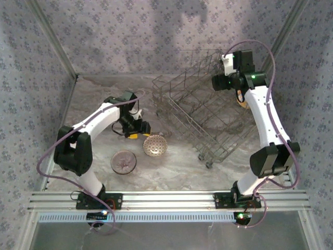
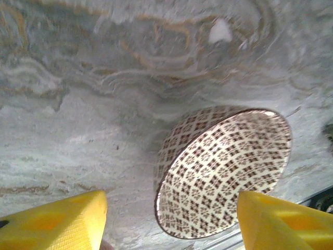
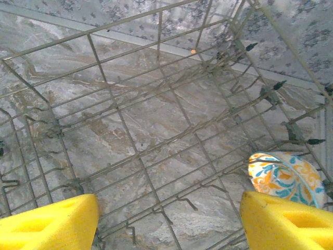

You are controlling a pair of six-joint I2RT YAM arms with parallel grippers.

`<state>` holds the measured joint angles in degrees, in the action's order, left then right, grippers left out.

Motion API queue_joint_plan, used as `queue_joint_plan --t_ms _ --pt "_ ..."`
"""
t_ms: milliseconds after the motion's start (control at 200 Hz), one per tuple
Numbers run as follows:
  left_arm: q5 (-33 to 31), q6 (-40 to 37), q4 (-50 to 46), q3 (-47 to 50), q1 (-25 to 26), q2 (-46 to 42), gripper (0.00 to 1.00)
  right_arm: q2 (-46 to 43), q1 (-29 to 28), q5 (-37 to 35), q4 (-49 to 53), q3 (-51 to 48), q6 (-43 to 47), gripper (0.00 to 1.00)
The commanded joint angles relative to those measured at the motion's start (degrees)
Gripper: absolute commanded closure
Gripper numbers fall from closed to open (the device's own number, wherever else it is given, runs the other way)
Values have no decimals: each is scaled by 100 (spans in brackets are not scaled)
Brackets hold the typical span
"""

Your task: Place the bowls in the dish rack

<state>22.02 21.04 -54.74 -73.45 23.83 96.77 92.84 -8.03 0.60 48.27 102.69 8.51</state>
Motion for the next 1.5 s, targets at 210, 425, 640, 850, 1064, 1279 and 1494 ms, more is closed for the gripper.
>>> queue_joint_plan --t_ms 210,425,640,850,1064,1279,1494 --pt "30 -118 -135 41 376 408 34 -32 -17 262 34 -106 57 27" --pt "-109 -15 -80 47 402 659 41 -99 20 220 27 -151 151 27" --pt "-196 162 94 66 511 768 53 -125 43 266 -7 -189 186 27" --pt "-291 317 235 183 541 773 65 -169 94 337 -55 -246 186 27" --pt "-218 340 288 211 543 766 78 -187 107 404 -89 -276 177 27" --pt "-102 296 350 260 540 625 92 -196 151 528 -138 -303 109 27" --pt "-244 146 7 137 511 332 100 -195 205 608 -135 -244 47 27"
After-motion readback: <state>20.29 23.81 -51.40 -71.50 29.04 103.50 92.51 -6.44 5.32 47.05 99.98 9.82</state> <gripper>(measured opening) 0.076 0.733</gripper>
